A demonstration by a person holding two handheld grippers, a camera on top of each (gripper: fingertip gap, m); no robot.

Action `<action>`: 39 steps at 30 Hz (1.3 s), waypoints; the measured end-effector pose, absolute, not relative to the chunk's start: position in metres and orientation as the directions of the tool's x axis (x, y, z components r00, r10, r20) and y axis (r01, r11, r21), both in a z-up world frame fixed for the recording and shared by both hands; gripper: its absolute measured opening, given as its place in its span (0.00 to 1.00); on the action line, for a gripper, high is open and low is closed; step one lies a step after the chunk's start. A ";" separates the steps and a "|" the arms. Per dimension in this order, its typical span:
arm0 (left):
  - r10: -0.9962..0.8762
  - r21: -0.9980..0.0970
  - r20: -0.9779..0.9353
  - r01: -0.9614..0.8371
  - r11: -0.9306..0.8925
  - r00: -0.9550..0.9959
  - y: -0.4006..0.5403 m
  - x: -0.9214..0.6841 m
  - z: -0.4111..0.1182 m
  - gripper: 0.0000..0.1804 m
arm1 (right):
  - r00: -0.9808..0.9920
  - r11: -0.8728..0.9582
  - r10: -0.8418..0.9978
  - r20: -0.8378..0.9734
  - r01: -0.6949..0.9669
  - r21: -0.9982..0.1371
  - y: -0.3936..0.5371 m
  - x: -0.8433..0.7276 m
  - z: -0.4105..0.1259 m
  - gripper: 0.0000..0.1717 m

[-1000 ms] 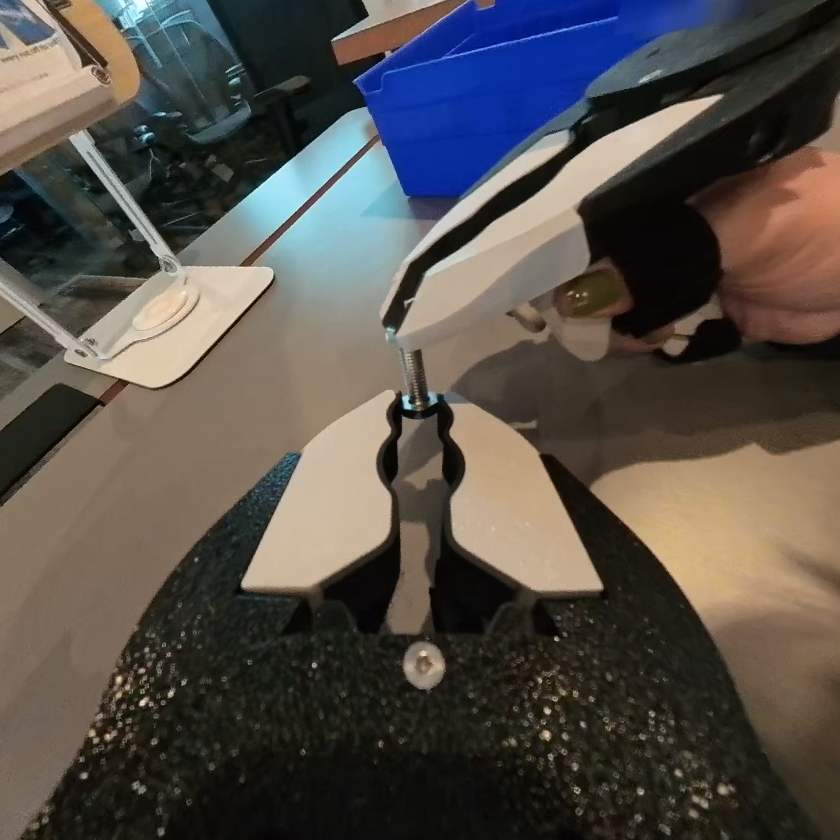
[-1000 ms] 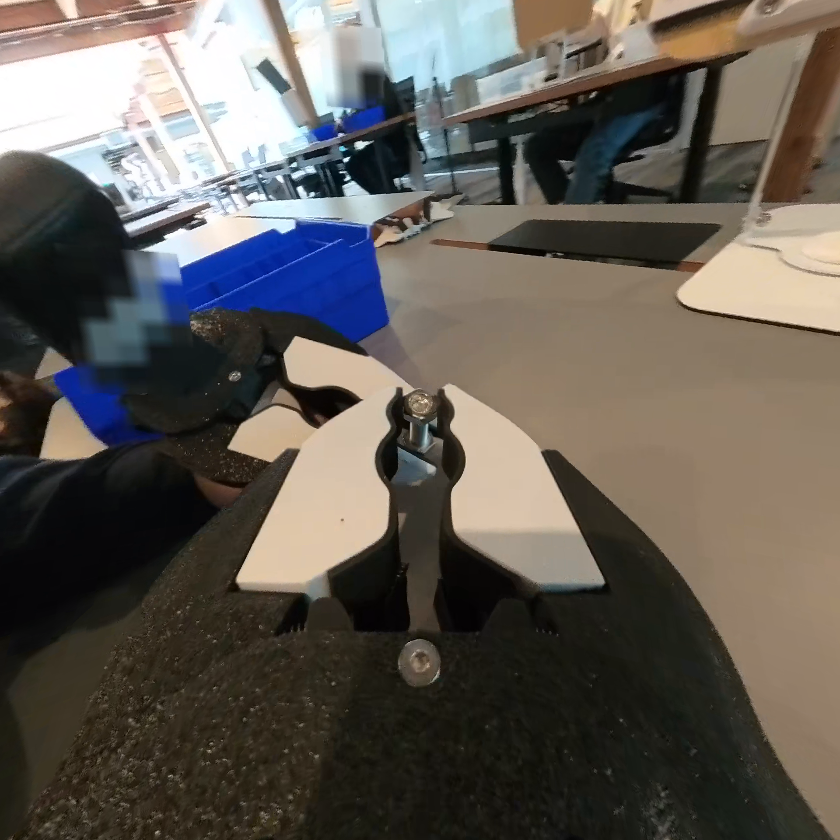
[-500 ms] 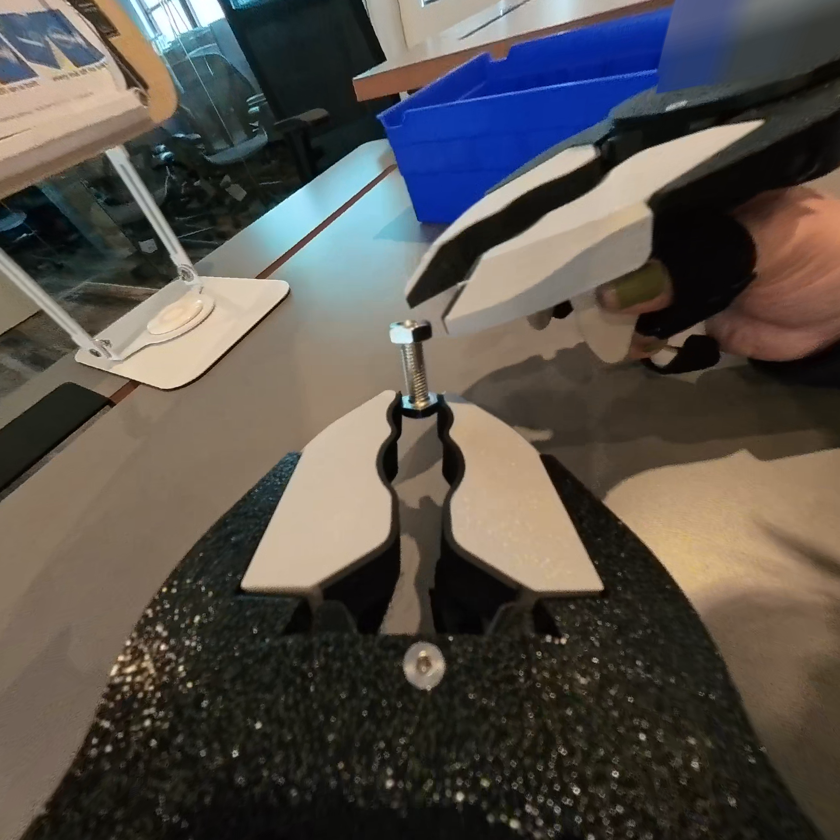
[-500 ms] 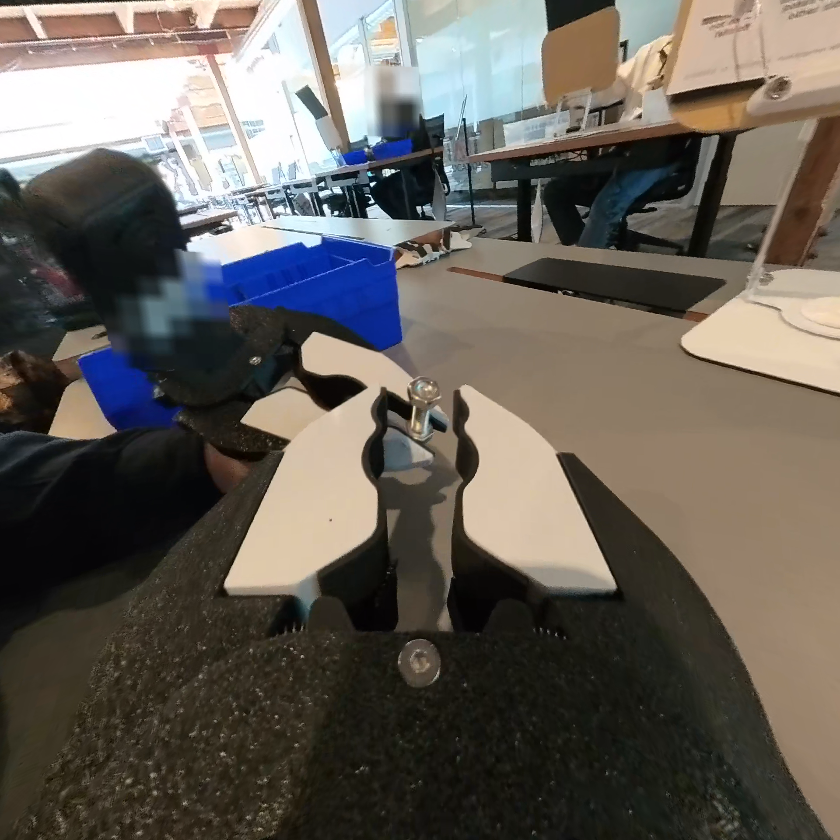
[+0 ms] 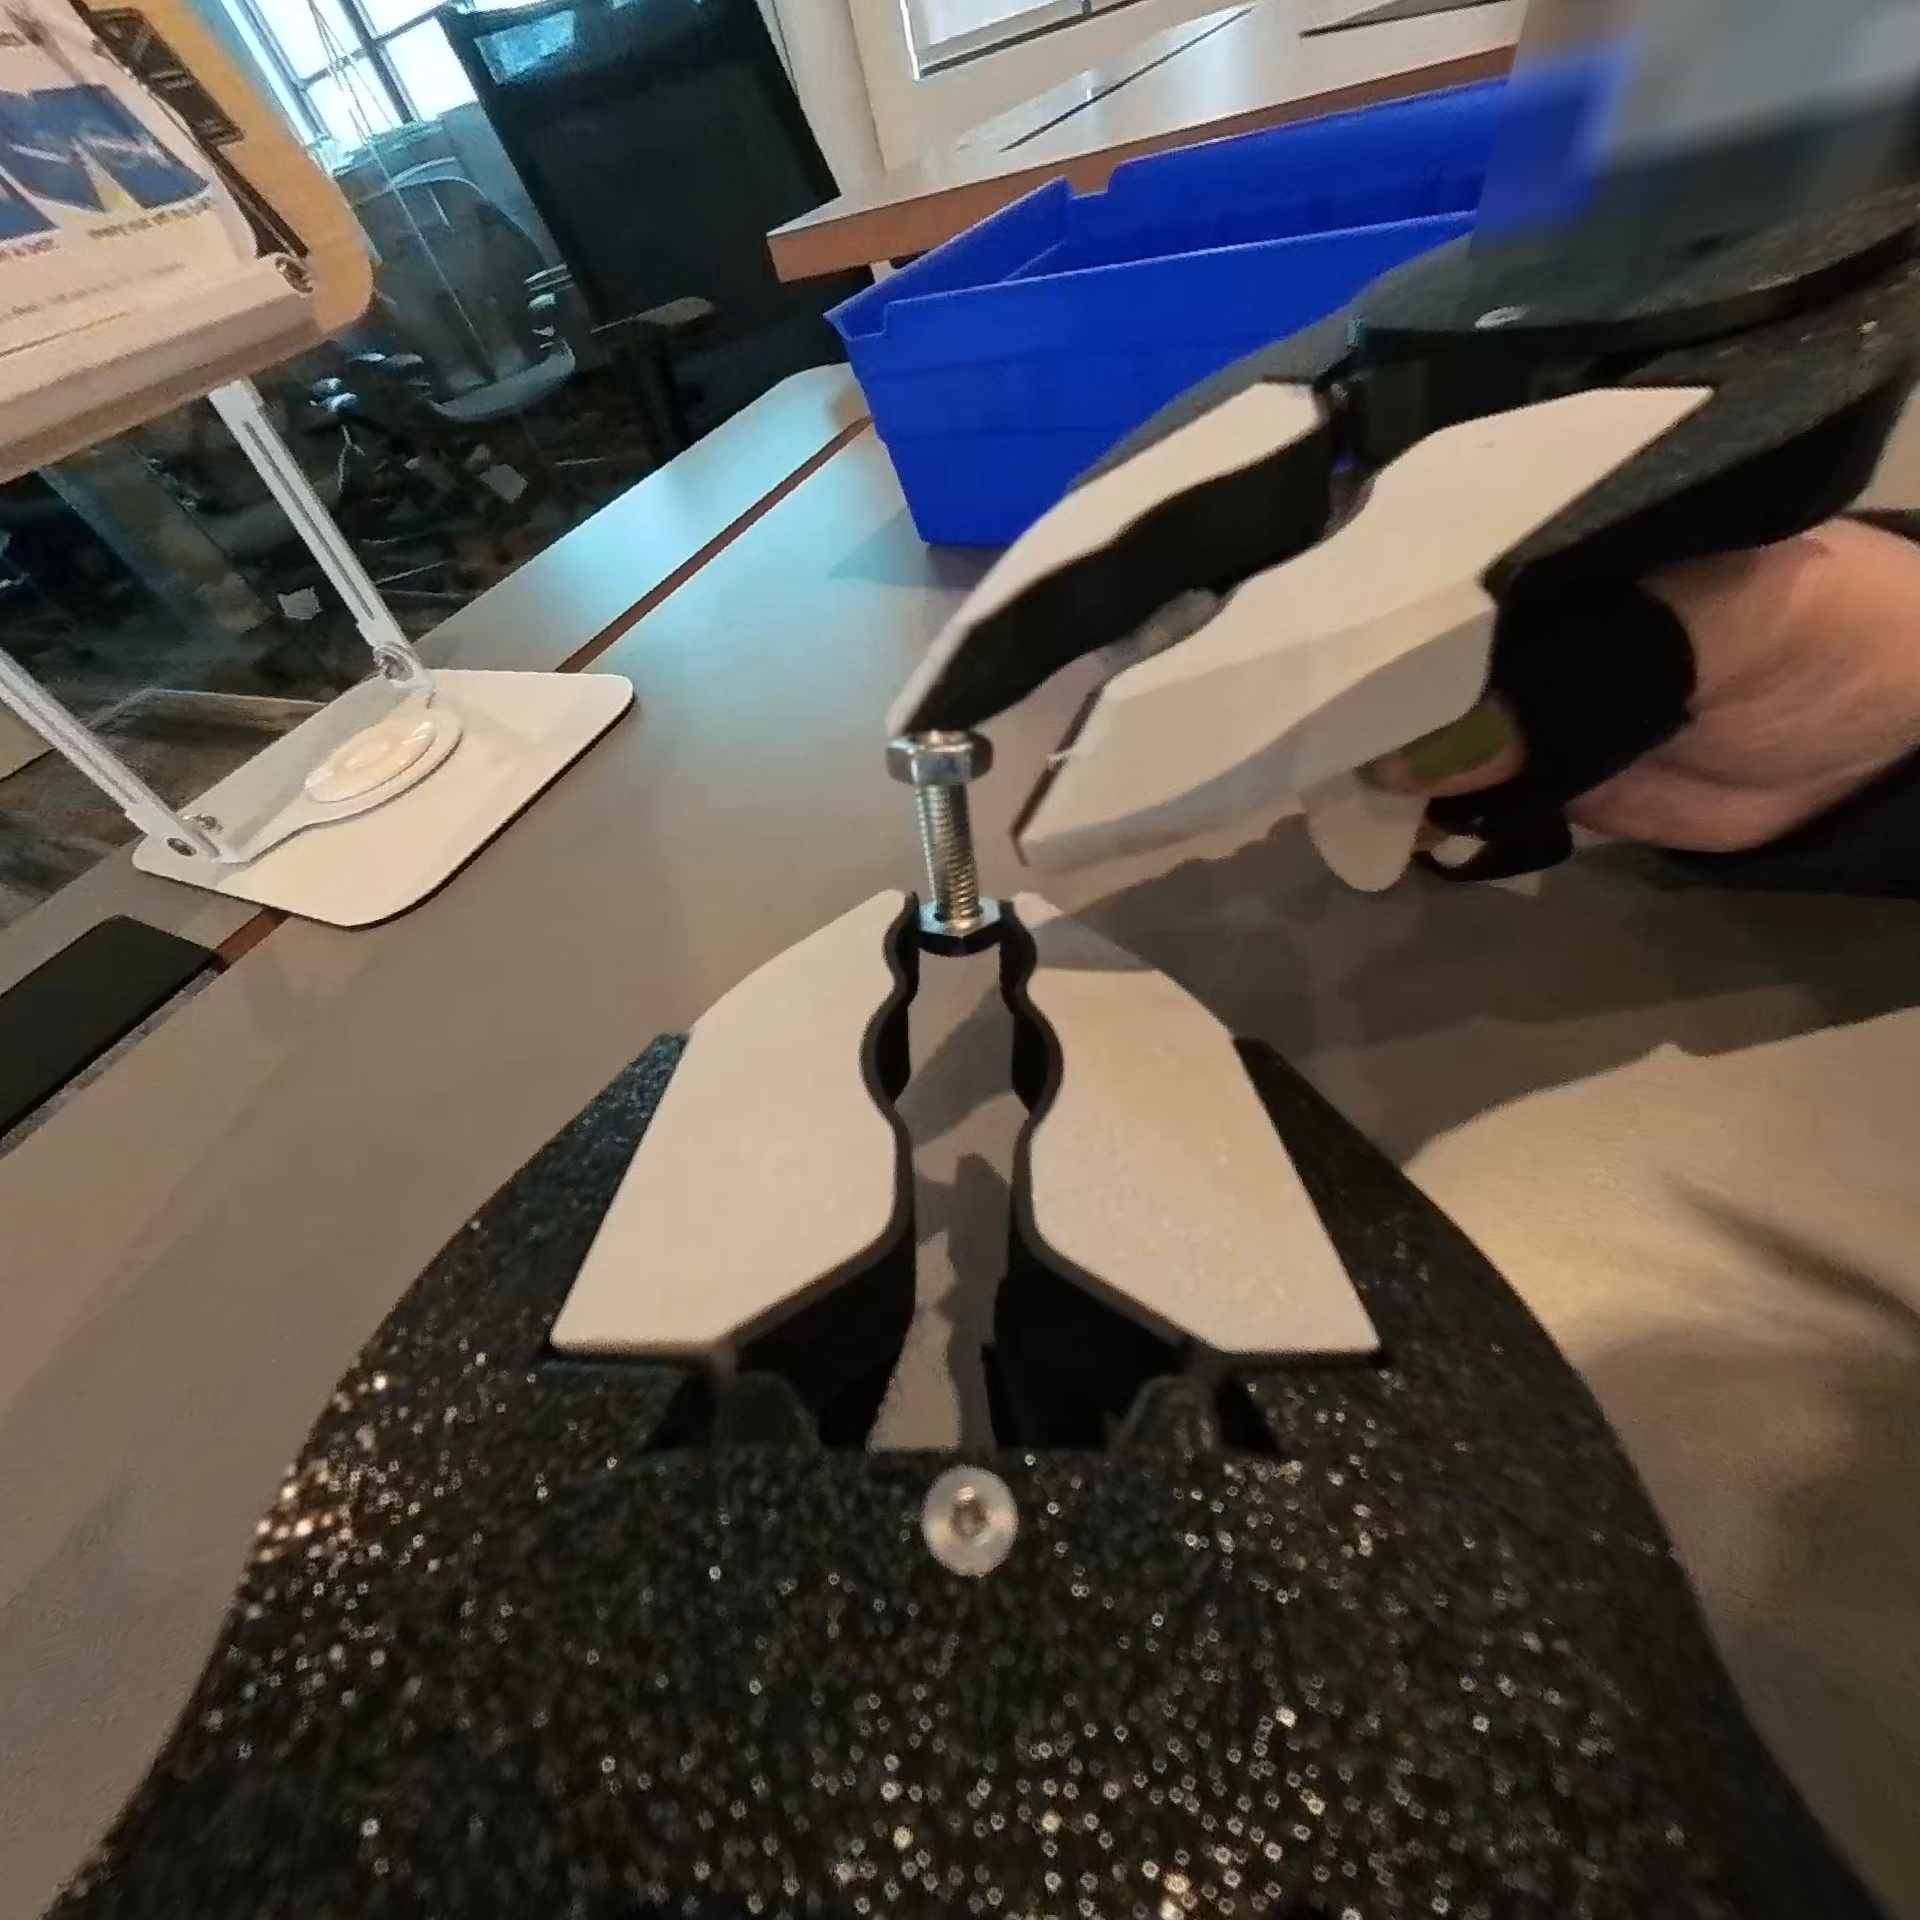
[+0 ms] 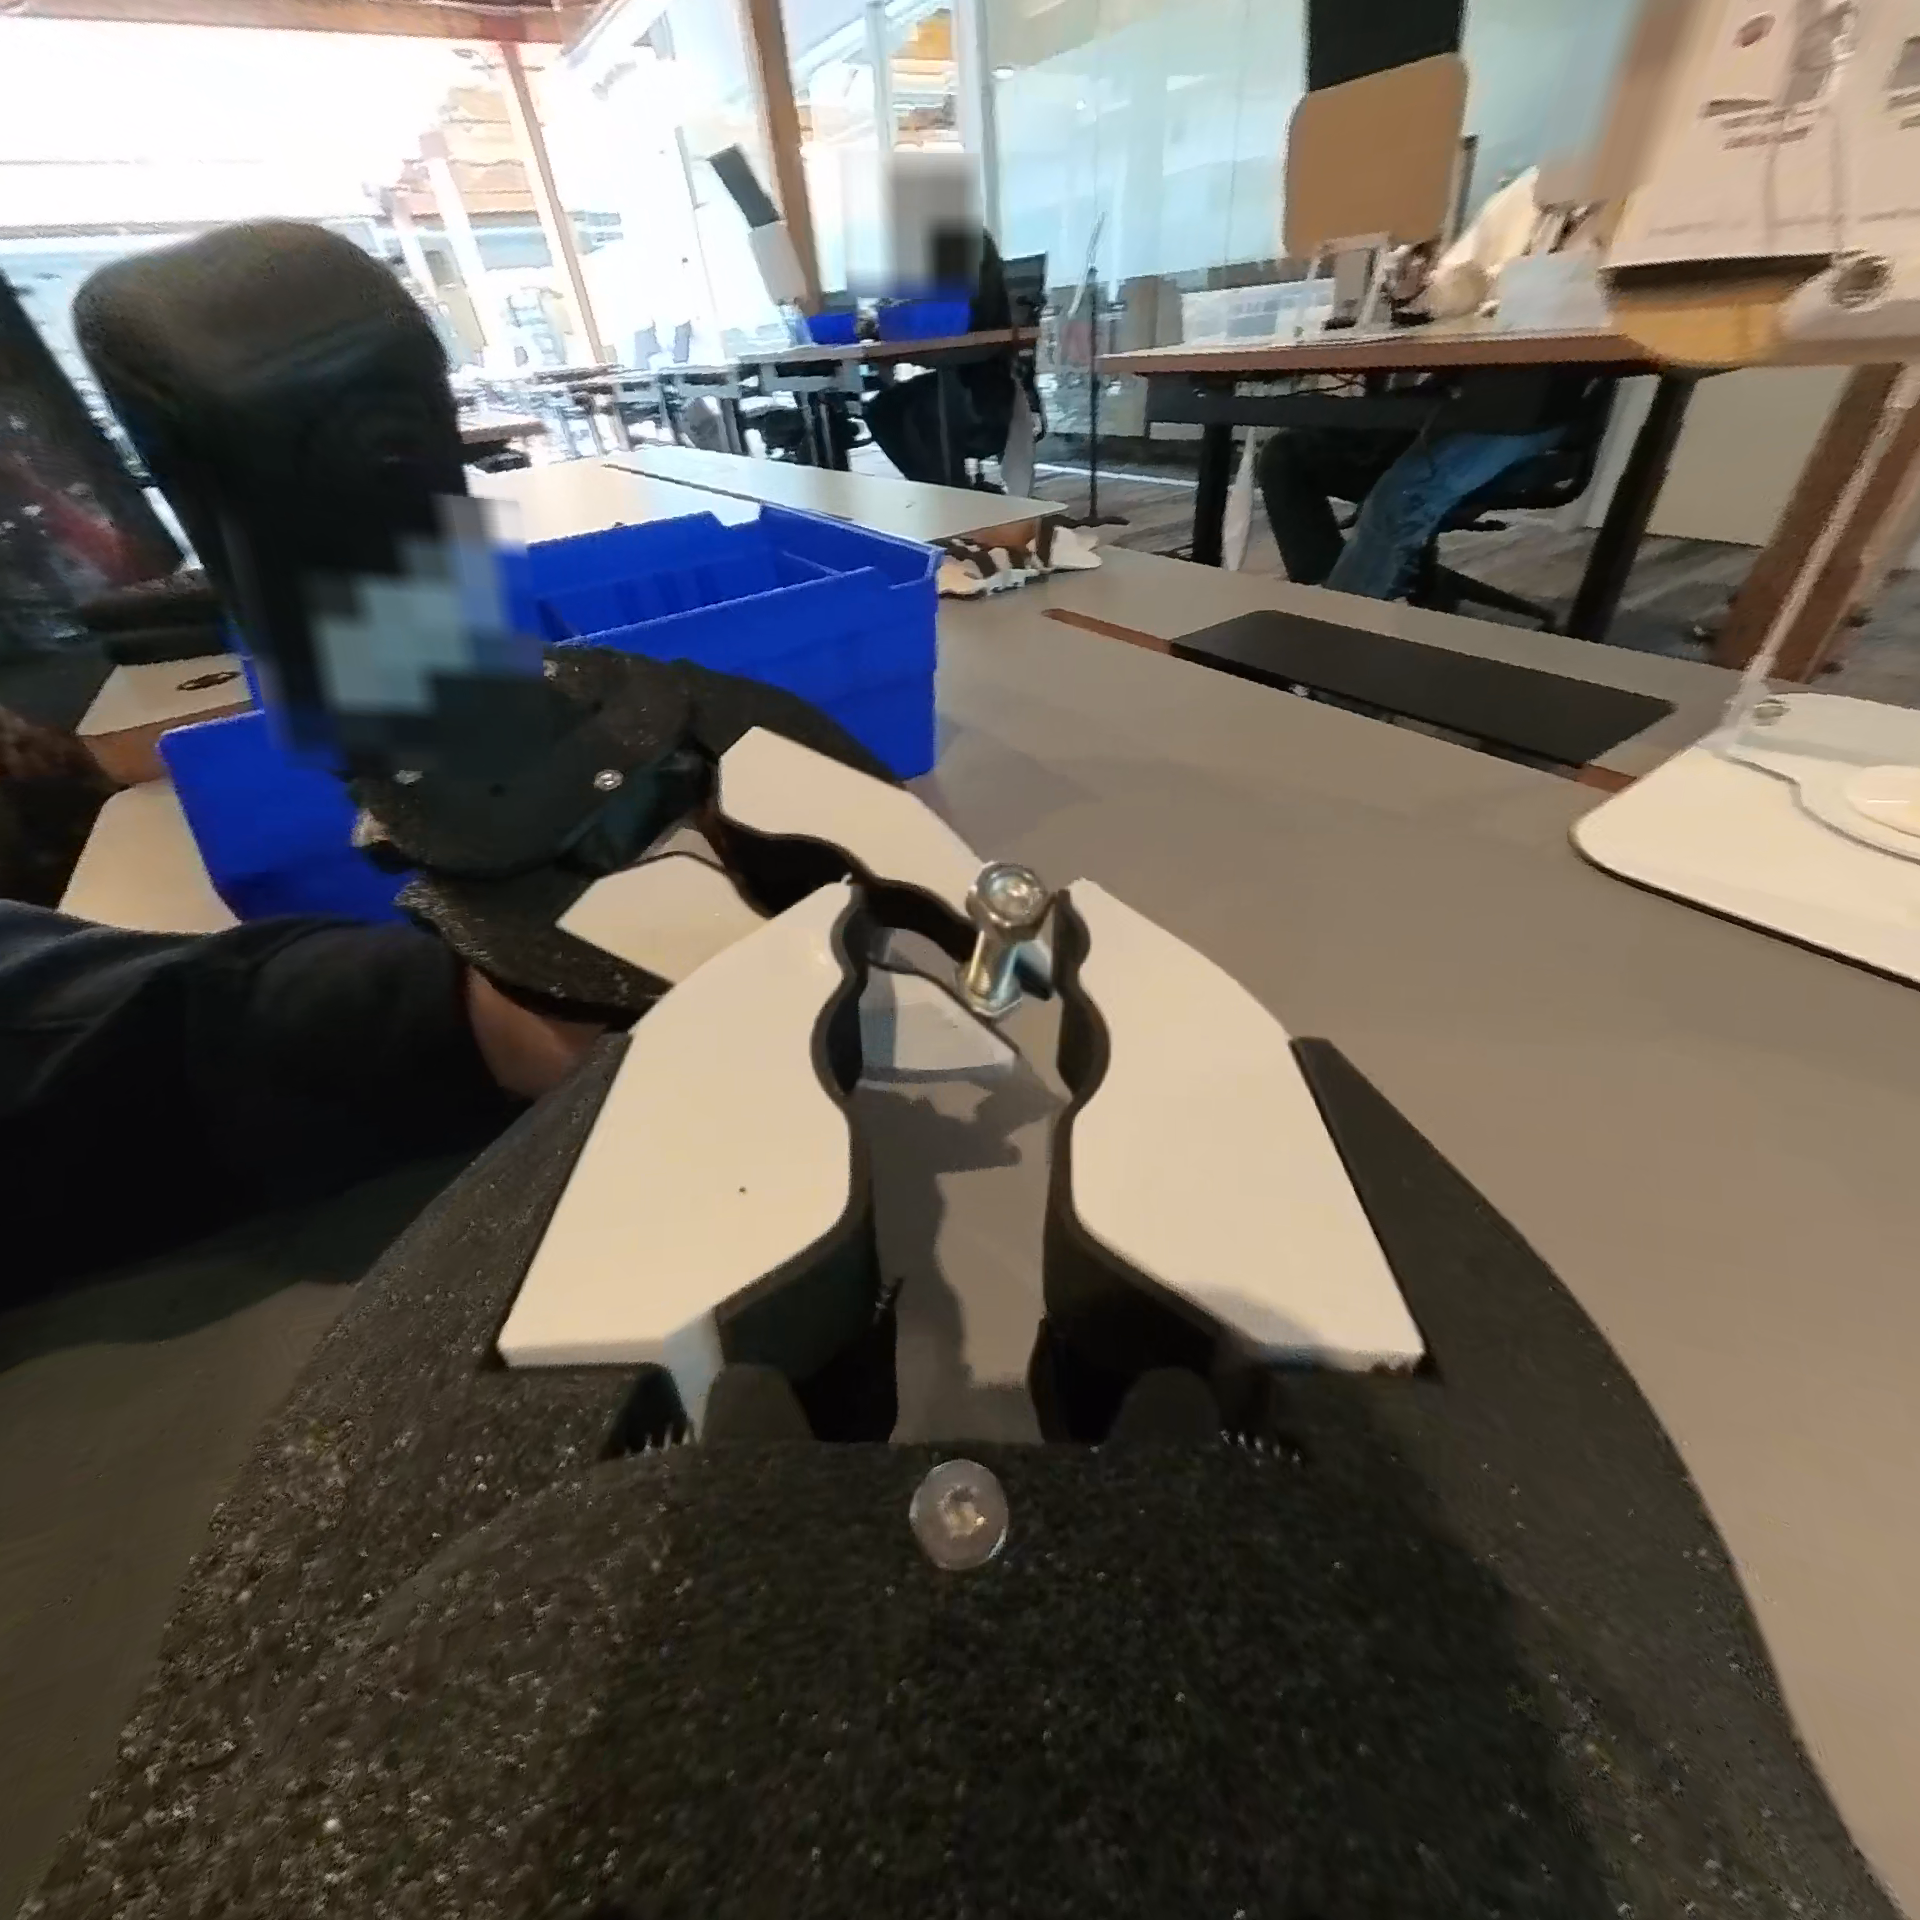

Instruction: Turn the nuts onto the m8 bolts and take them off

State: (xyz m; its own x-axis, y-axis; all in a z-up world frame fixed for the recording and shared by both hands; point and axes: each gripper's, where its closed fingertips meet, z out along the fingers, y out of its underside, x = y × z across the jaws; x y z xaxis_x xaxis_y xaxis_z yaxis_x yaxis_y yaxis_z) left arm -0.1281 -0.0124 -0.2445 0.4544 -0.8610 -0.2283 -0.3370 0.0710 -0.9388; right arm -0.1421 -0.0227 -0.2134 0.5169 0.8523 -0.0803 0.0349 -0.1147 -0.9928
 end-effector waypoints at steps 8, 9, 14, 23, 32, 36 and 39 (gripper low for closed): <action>-0.901 -0.962 -0.175 -0.265 0.069 0.398 -0.020 -0.128 -0.238 0.08 | 0.520 -0.069 0.852 -0.059 -0.002 -0.998 -0.023 -0.143 -0.206 0.27; -0.908 -0.955 -0.190 -0.284 0.083 0.374 -0.023 -0.125 -0.240 0.08 | 0.512 -0.063 0.857 -0.061 -0.013 -0.998 -0.024 -0.144 -0.205 0.29; -0.954 -0.955 -0.189 -0.271 0.123 0.232 -0.044 -0.111 -0.241 0.08 | 0.401 -0.083 0.911 -0.093 -0.044 -0.996 -0.037 -0.155 -0.202 0.30; -0.916 -0.988 -0.058 -0.157 -0.006 0.398 -0.015 -0.140 -0.230 0.08 | 0.389 -0.048 0.918 -0.069 -0.064 -0.997 -0.041 -0.152 -0.195 0.26; -0.962 -0.992 -0.052 -0.128 0.018 0.267 -0.034 -0.127 -0.225 0.08 | 0.373 -0.082 0.920 -0.124 -0.125 -0.989 -0.039 -0.152 -0.192 0.31; -0.955 -0.993 -0.045 -0.118 0.011 0.295 -0.031 -0.128 -0.224 0.08 | 0.345 -0.099 0.929 -0.133 -0.115 -0.988 -0.043 -0.154 -0.194 0.29; -0.935 -0.998 0.013 -0.059 -0.036 0.354 -0.020 -0.141 -0.219 0.08 | 0.350 -0.097 0.927 -0.132 -0.118 -0.988 -0.042 -0.152 -0.193 0.27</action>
